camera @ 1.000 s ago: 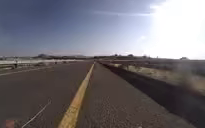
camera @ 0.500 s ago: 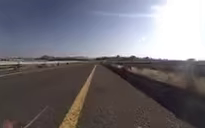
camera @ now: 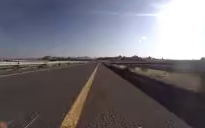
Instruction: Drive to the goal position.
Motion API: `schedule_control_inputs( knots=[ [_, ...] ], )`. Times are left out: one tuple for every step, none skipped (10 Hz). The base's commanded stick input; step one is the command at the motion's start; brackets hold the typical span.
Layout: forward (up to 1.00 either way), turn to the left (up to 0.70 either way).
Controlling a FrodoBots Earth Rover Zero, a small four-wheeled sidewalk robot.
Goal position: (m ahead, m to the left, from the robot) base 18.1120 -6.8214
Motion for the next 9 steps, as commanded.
schedule_control_inputs(
  knots=[
    [0.7, 0.0],
    [0.7, 0.0],
    [0.7, 0.0],
    [0.7, 0.0],
    [0.7, 0.0],
    [0.7, 0.0],
    [0.7, 0.0],
    [0.7, 0.0],
    [0.7, 0.0]
  ],
)
